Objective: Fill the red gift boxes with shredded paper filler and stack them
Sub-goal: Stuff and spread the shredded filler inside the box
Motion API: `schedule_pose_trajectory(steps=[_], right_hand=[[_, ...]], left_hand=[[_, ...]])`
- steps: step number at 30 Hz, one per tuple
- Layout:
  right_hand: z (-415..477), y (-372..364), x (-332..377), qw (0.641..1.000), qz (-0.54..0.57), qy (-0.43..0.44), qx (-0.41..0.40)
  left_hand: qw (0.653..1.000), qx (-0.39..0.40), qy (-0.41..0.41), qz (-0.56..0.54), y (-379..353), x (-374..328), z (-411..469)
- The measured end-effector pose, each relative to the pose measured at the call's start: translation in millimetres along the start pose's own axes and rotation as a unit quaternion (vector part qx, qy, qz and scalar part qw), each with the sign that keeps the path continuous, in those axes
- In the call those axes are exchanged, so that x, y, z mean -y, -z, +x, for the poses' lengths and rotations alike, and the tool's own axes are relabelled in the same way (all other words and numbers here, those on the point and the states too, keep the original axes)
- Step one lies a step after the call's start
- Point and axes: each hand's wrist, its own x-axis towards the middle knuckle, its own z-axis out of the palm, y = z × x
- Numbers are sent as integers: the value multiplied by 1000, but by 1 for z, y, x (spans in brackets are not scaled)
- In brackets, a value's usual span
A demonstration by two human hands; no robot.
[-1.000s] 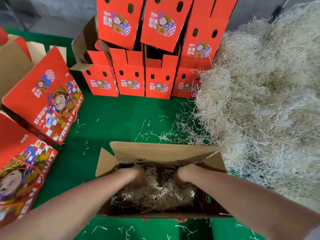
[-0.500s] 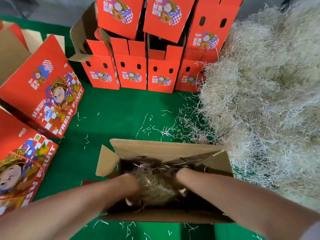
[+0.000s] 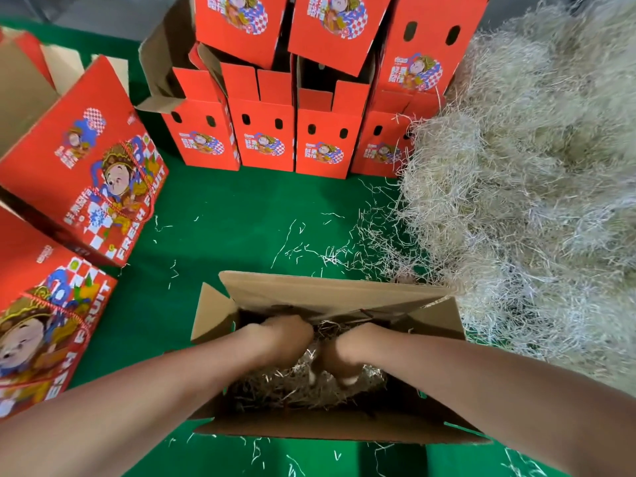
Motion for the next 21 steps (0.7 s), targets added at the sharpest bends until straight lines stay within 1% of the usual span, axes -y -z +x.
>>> schedule_pose_trajectory(steps=[1, 3, 4, 5, 6, 7, 8, 9, 10, 11, 12, 14, 15, 17, 18, 19, 20, 21], right_hand=[[3, -4, -1, 1000, 18, 9, -1], [9, -12, -3, 1000, 10, 8, -22], [13, -15, -4, 1000, -7, 4, -30], [15, -17, -5, 999, -29, -2, -32], [17, -17, -7, 998, -52, -12, -28], [17, -17, -8, 997, -73, -25, -21], [16, -16, -10, 995, -89, -43, -8], [14, -15, -11, 993, -99, -60, 9], [13, -15, -12, 991, -111, -67, 23], [13, -16, -12, 990, -123, -66, 33], [13, -17, -12, 988, -133, -61, 42], [12, -17, -11, 986, -147, -58, 61], [12, -16, -10, 985, -151, -60, 62], [9, -12, -4, 986, -145, -82, 26], [8, -9, 0, 987, -133, -90, -10], [7, -6, 5, 987, -120, -93, -47], [6, -3, 8, 987, -103, -90, -83], [6, -1, 10, 986, -88, -86, -111]], left_hand=[[998, 13, 2, -58, 0, 2, -1], [979, 117, -14, -168, -2, 1, -6], [968, 167, -30, -183, -5, 0, -10], [969, 194, -50, -147, -9, 0, -13], [976, 192, -69, -81, -12, -1, -15], [984, 157, -77, -10, -16, -1, -13], [992, 99, -68, 44, -16, -1, -10], [996, 39, -48, 70, -15, 1, -6], [996, -3, -26, 85, -13, 3, 0], [996, -26, 7, 84, -8, 6, 4], [997, -43, 35, 57, -4, 10, 8], [997, -48, 62, -8, -1, 14, 15], [997, -54, 60, -21, -1, 12, 14], [996, -78, 47, -22, -5, 10, 14], [996, -79, 43, -11, -7, 9, 14], [997, -67, 28, 27, -9, 9, 12], [997, -33, 6, 76, -11, 9, 11], [993, 19, -18, 115, -13, 9, 10]])
